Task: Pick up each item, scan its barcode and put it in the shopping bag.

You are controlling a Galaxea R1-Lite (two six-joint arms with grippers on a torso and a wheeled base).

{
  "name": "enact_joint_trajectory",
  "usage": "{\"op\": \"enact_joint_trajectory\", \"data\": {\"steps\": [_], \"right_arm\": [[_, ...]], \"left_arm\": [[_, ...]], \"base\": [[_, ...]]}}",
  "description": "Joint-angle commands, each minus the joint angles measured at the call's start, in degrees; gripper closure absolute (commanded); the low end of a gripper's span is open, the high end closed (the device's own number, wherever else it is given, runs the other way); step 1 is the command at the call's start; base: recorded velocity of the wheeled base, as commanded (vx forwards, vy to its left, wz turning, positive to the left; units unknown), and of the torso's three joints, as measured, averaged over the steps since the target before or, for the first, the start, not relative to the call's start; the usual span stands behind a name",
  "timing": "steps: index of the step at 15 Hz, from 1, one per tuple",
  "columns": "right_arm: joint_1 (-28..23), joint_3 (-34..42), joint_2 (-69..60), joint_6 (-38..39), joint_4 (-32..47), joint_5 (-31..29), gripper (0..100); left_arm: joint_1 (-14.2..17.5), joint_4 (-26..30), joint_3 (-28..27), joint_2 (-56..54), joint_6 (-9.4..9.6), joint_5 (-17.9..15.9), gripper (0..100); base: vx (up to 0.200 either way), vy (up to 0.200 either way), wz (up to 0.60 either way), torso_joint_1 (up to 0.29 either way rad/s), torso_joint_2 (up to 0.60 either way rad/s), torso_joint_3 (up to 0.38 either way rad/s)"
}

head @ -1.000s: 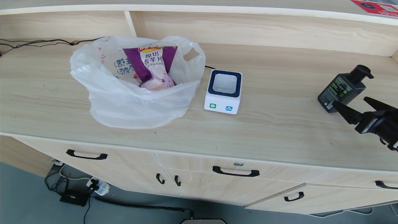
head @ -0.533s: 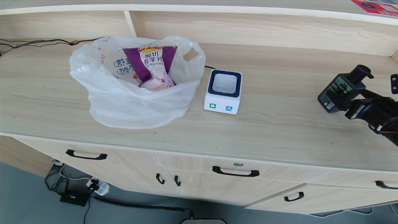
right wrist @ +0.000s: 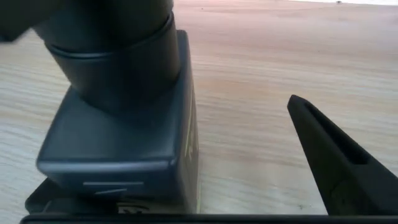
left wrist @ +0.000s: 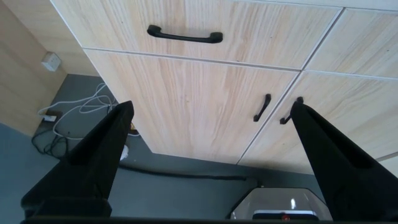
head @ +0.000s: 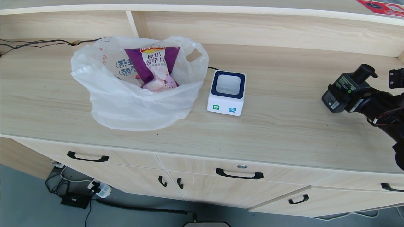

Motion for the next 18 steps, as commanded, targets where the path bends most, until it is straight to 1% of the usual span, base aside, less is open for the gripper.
{"op": "enact_joint_trajectory", "data": {"steps": [1,6,9,13,15,17,18], "right_arm": [[0.0,-0.4,0.8,0.1,0.0,0.0,100],[0.1,1.3,0.3,0.2,-2.3,-0.2,100],[0.3,6.7,-1.9,0.2,-6.3,-1.1,100],[1.6,13.0,-8.9,0.3,-6.6,-0.9,100],[4.8,15.6,-13.7,0.4,-6.6,-0.7,100],[11.3,16.8,-17.9,0.4,-6.3,-0.9,100],[15.5,16.7,-20.4,-0.3,-6.2,-1.1,100]], "left_arm": [[0.0,0.0,0.0,0.1,0.04,0.0,0],[-0.1,0.0,0.0,0.1,0.04,0.0,0],[0.0,0.0,0.0,0.1,-0.14,0.0,0],[-0.1,0.0,0.0,0.1,-0.14,0.0,0],[-0.1,0.0,0.0,0.1,0.04,0.0,0],[-0.1,0.0,0.0,0.1,0.13,0.0,0],[-0.1,0.0,0.0,0.1,0.13,0.0,0]], "base": [[0.0,0.0,0.0,0.0,0.0,0.0],[0.0,0.0,0.0,0.0,0.0,0.0],[0.0,0.0,0.0,0.0,0.0,0.0],[0.0,0.0,0.0,0.0,0.0,0.0],[0.0,0.0,0.0,0.0,0.0,0.0],[0.0,0.0,0.0,0.0,0.0,0.0],[0.0,0.0,0.0,0.0,0.0,0.0]]}}
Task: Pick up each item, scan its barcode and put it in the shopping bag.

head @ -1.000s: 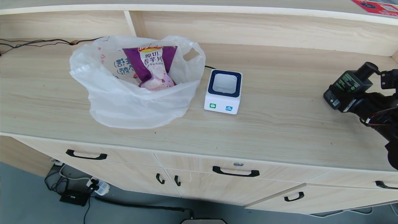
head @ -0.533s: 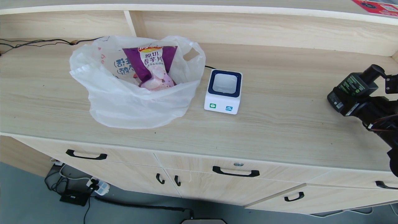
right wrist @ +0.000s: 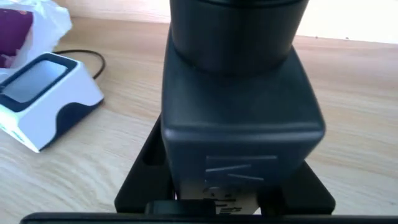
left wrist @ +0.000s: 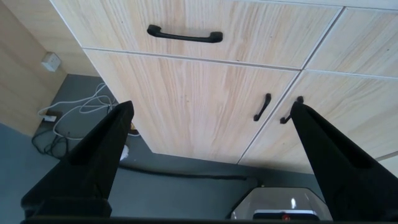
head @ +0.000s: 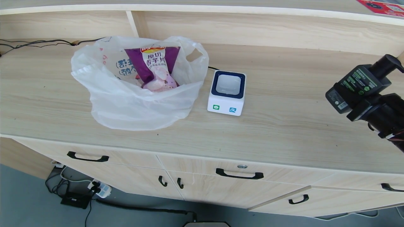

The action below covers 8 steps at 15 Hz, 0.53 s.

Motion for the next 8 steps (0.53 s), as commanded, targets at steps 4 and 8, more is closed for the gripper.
{"op": "enact_joint_trajectory", "data": {"steps": [4,8], "right_arm": [[9.2,2.7,-12.0,-2.9,2.7,-4.1,100],[9.3,3.1,-14.0,-3.1,5.6,-4.3,100]], "left_arm": [[0.1,0.0,0.0,0.1,0.34,0.0,0],[0.1,0.0,0.0,0.1,0.34,0.0,0]], "base": [[0.0,0.0,0.0,0.0,0.0,0.0],[0.0,0.0,0.0,0.0,0.0,0.0]]}}
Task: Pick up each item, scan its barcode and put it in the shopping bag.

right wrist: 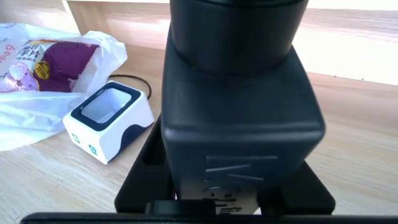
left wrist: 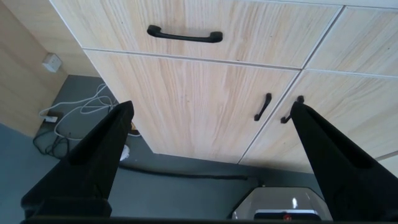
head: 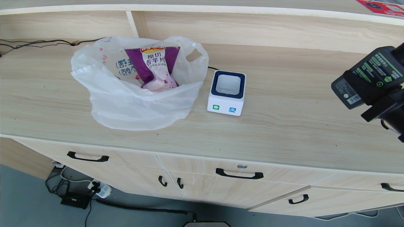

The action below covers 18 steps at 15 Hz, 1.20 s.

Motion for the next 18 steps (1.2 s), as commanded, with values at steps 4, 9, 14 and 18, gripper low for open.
{"op": "enact_joint_trajectory", "data": {"steps": [4,9,14,18], "right_arm": [[-0.2,1.0,-1.4,0.1,0.1,0.0,100],[-0.6,1.9,-1.3,0.3,0.2,-2.6,100],[-0.7,0.8,-1.4,0.3,2.4,-2.8,100],[-0.7,0.5,-1.4,0.5,2.8,-2.8,100]], "left_arm": [[0.0,0.0,0.0,0.1,-0.07,0.0,0],[0.1,-0.1,0.0,0.1,-0.07,0.0,0],[0.1,-0.1,0.0,0.1,-0.34,0.0,0],[0.1,0.0,0.0,0.1,-0.42,0.0,0]], "base": [[-0.2,0.0,0.0,0.008,0.0,0.004],[-0.12,0.0,0.0,-0.008,0.0,0.001],[0.0,0.16,0.0,0.006,0.0,0.003],[0.0,0.2,0.0,0.011,0.01,0.001]]}}
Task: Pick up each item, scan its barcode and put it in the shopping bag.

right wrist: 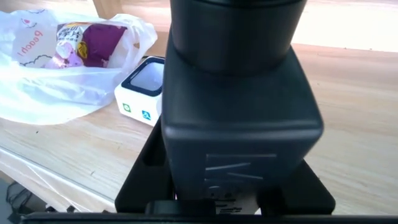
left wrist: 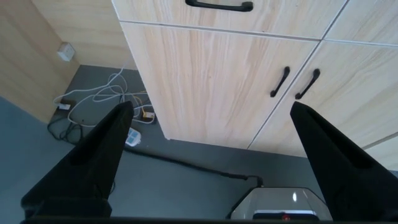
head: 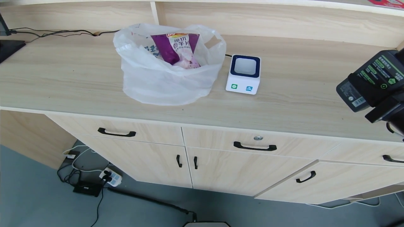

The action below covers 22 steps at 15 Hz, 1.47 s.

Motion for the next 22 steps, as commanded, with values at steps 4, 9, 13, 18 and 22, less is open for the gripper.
{"op": "enact_joint_trajectory", "data": {"steps": [4,9,13,18,22], "right_arm": [[0.0,0.1,0.1,0.0,-0.1,0.0,100],[0.0,0.4,0.1,-0.1,-0.1,0.0,100],[0.0,0.0,0.3,-0.1,-0.1,0.0,100],[-0.2,0.5,0.0,0.0,-0.1,0.1,100],[-0.2,0.4,0.1,0.0,-0.1,0.1,100]], "left_arm": [[0.0,0.0,0.0,0.1,-0.19,0.0,0],[0.0,0.0,0.0,0.1,-0.01,0.0,0],[0.0,-0.3,0.0,0.1,0.25,0.0,0],[0.0,-0.3,0.0,0.1,-0.19,0.0,0],[0.0,-0.1,0.0,0.1,0.25,0.0,0]], "base": [[0.0,0.2,0.0,0.004,0.0,0.001],[0.0,0.2,0.0,0.002,0.01,0.006],[0.0,0.2,0.0,0.002,0.0,0.001],[0.08,0.08,0.0,0.002,0.0,0.001],[0.05,0.0,0.0,-0.002,0.0,0.003]]}}
